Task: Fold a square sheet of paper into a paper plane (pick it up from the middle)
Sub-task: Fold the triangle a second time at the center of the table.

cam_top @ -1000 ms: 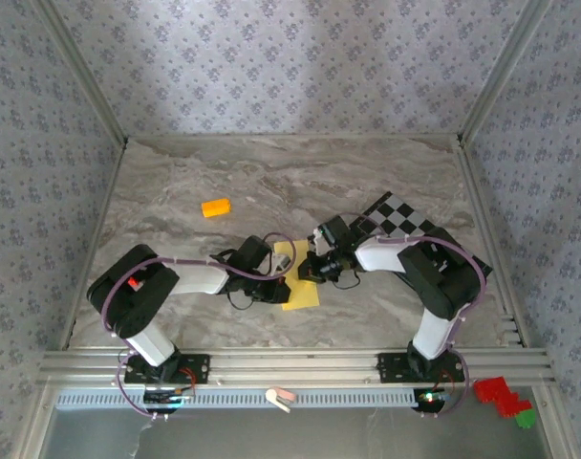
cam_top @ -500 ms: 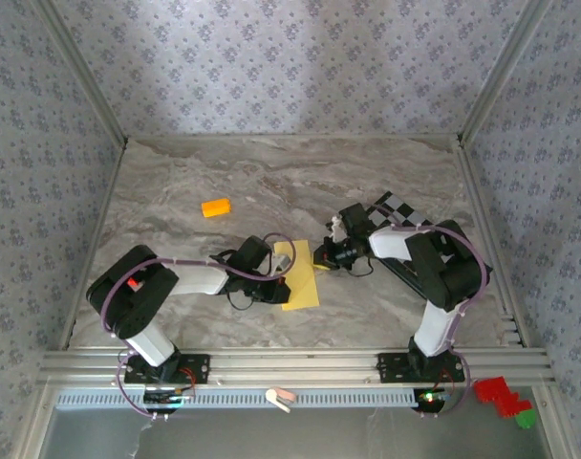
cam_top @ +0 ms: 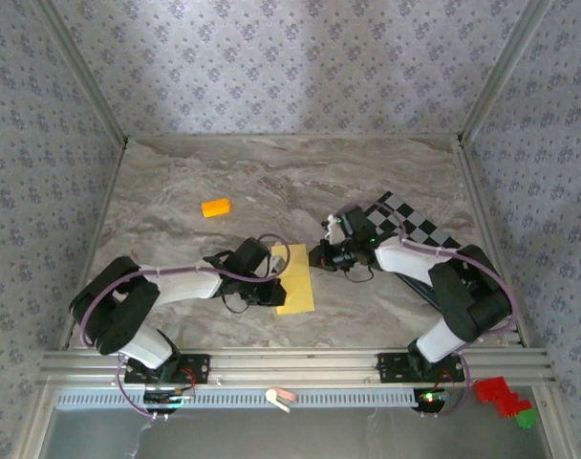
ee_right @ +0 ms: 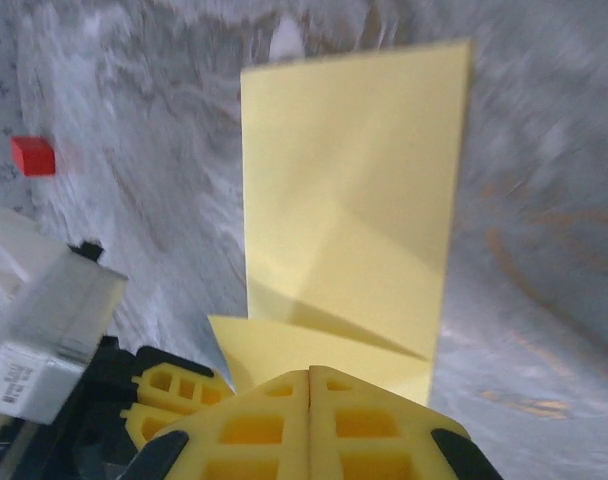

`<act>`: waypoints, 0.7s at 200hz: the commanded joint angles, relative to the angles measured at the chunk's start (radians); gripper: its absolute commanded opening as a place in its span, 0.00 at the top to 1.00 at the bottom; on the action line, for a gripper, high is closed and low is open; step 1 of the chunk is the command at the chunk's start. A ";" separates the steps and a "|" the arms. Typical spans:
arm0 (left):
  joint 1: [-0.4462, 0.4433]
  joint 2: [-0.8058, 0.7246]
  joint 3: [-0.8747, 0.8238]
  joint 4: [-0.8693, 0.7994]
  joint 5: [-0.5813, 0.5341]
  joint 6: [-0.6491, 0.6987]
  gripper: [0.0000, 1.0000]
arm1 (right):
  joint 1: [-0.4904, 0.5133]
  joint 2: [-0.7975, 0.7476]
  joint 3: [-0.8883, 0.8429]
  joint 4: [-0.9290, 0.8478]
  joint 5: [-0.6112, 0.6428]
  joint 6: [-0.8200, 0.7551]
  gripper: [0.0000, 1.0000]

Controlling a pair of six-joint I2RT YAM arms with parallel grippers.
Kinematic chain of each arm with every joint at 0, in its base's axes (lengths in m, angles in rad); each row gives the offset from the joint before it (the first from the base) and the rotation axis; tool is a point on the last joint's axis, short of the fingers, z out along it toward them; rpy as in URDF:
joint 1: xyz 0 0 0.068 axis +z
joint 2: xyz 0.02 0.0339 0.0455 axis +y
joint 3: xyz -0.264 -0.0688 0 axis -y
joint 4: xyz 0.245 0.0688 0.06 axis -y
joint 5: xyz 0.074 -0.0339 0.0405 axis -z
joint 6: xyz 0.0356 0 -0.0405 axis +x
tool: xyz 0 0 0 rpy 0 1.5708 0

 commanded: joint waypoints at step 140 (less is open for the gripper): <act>-0.007 -0.014 -0.126 -0.055 0.078 0.007 0.97 | 0.057 0.224 -0.049 0.071 0.036 0.083 0.97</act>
